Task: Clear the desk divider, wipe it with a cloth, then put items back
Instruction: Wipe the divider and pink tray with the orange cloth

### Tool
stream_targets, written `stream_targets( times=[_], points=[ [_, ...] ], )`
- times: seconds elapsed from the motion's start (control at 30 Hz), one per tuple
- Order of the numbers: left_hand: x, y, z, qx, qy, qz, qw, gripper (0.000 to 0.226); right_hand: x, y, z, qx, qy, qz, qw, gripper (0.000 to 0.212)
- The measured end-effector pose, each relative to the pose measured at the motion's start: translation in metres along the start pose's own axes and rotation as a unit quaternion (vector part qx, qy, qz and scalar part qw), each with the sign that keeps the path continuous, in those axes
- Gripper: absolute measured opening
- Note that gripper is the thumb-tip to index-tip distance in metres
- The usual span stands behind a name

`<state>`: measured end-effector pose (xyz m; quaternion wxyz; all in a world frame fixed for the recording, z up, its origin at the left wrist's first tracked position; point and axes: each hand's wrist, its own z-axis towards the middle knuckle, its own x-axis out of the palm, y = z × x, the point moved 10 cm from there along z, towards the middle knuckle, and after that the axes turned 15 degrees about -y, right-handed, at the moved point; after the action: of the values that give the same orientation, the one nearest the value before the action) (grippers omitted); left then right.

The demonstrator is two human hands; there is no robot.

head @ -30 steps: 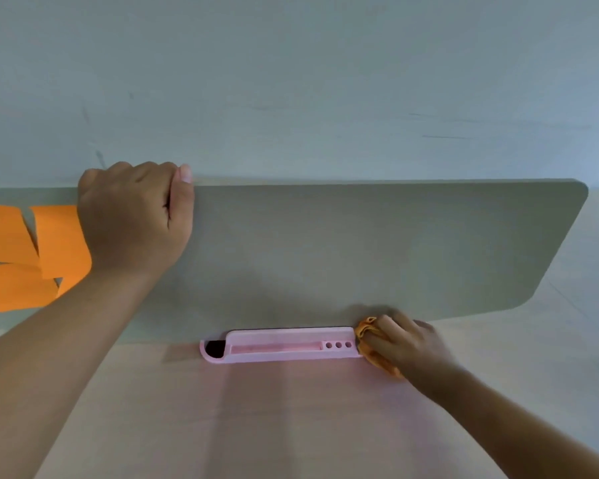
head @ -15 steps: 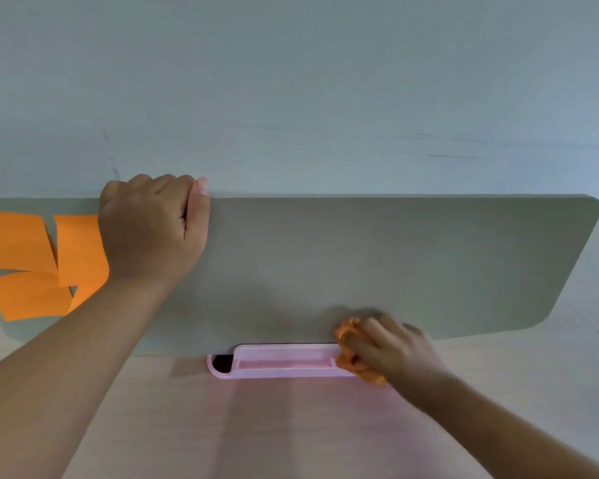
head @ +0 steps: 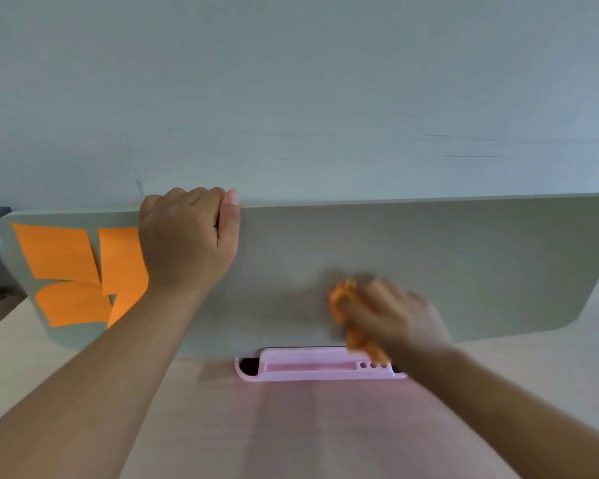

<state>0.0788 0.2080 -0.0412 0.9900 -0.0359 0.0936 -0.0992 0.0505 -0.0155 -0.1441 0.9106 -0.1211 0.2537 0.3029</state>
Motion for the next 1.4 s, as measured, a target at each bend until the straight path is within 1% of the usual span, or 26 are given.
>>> stream_targets(
  times=[0.07,0.13,0.17,0.23,0.3,0.37,0.43,0.5,0.57,0.6,0.67,0.73,0.8,0.83,0.87,0.93,0.97,1.0,1.03,1.07,1.13,1.23,1.27,1.3,1.37,1.4],
  points=[
    [0.001,0.001,0.001,-0.005,0.004,-0.002,1.000,0.043,-0.029,-0.020,0.057,0.088,-0.088,0.022,0.992,0.017],
    [0.001,0.002,0.001,-0.007,0.015,0.001,1.000,0.043,-0.043,-0.020,0.082,0.105,-0.156,0.031,0.982,0.022],
    [0.001,0.001,0.001,-0.005,0.016,-0.002,1.000,0.043,-0.037,-0.013,0.083,0.094,-0.135,0.031,0.986,0.016],
    [0.001,0.000,0.001,0.000,0.015,-0.006,1.000,0.043,-0.008,0.020,0.053,-0.010,-0.066,0.000,0.998,0.008],
    [0.001,-0.001,0.001,0.006,0.018,-0.008,1.000,0.043,0.034,0.059,-0.006,-0.176,0.027,-0.051,0.983,0.018],
    [0.001,-0.001,0.001,0.009,0.025,-0.009,1.000,0.043,0.055,0.070,-0.037,-0.238,0.105,-0.079,0.962,0.026],
    [0.002,0.000,0.000,0.011,0.044,-0.012,0.999,0.043,0.044,0.066,-0.012,-0.206,0.060,-0.061,0.975,0.037],
    [0.003,-0.001,0.000,0.019,0.064,-0.027,0.997,0.041,0.009,0.050,0.046,-0.102,-0.064,-0.052,0.991,0.045],
    [0.003,-0.004,0.003,0.042,0.092,-0.066,0.993,0.036,-0.017,0.034,0.088,0.009,-0.157,-0.041,0.987,0.039],
    [0.002,-0.004,0.005,0.058,0.112,-0.088,0.988,0.033,-0.017,0.038,0.093,0.020,-0.166,-0.040,0.985,0.035],
    [-0.001,0.000,0.010,0.095,0.136,-0.110,0.980,0.031,0.003,0.065,0.071,-0.065,-0.127,-0.038,0.989,0.027],
    [-0.007,0.014,0.014,0.119,0.131,-0.078,0.981,0.038,0.043,0.096,0.022,-0.177,-0.017,-0.049,0.983,0.014],
    [-0.010,0.033,0.011,0.121,0.131,-0.059,0.982,0.045,0.067,0.106,-0.010,-0.236,0.087,-0.077,0.965,0.018],
    [-0.010,0.039,0.007,0.128,0.133,-0.054,0.981,0.047,0.066,0.101,-0.003,-0.214,0.089,-0.071,0.970,0.024],
    [-0.009,0.041,0.003,0.140,0.131,-0.047,0.980,0.047,0.057,0.091,0.015,-0.146,0.072,-0.031,0.986,0.028],
    [-0.010,0.046,0.000,0.145,0.112,-0.034,0.982,0.045,0.039,0.062,0.064,0.041,0.001,0.068,0.997,0.020],
    [-0.009,0.047,0.001,0.141,0.100,-0.026,0.985,0.045,0.028,0.054,0.085,0.086,-0.072,0.084,0.990,0.021],
    [-0.009,0.046,0.004,0.135,0.089,-0.018,0.987,0.044,0.018,0.053,0.099,0.089,-0.133,0.052,0.986,0.023],
    [-0.009,0.047,0.004,0.127,0.079,-0.011,0.989,0.043,0.028,0.057,0.101,0.082,-0.129,0.053,0.987,0.021],
    [-0.010,0.048,0.005,0.119,0.070,-0.008,0.990,0.043,0.043,0.072,0.098,0.063,-0.102,0.083,0.989,0.016],
    [-0.012,0.049,0.004,0.115,0.055,-0.016,0.992,0.040,0.087,0.113,0.057,-0.049,0.028,0.088,0.995,0.005],
    [-0.017,0.049,0.003,0.117,0.047,-0.024,0.992,0.036,0.103,0.139,-0.008,-0.182,0.071,-0.060,0.979,0.013],
    [-0.016,0.049,0.003,0.115,0.046,-0.022,0.992,0.038,0.098,0.136,-0.008,-0.177,0.061,-0.062,0.980,0.019],
    [-0.016,0.050,0.003,0.111,0.044,-0.017,0.993,0.039,0.087,0.128,0.005,-0.152,0.019,-0.044,0.987,0.025],
    [-0.015,0.051,0.003,0.103,0.035,-0.008,0.994,0.039,0.057,0.106,0.056,-0.030,-0.080,-0.012,0.996,0.031],
    [-0.016,0.050,0.003,0.100,0.029,-0.006,0.995,0.037,0.044,0.092,0.079,0.045,-0.113,0.007,0.993,0.023]
  ],
)
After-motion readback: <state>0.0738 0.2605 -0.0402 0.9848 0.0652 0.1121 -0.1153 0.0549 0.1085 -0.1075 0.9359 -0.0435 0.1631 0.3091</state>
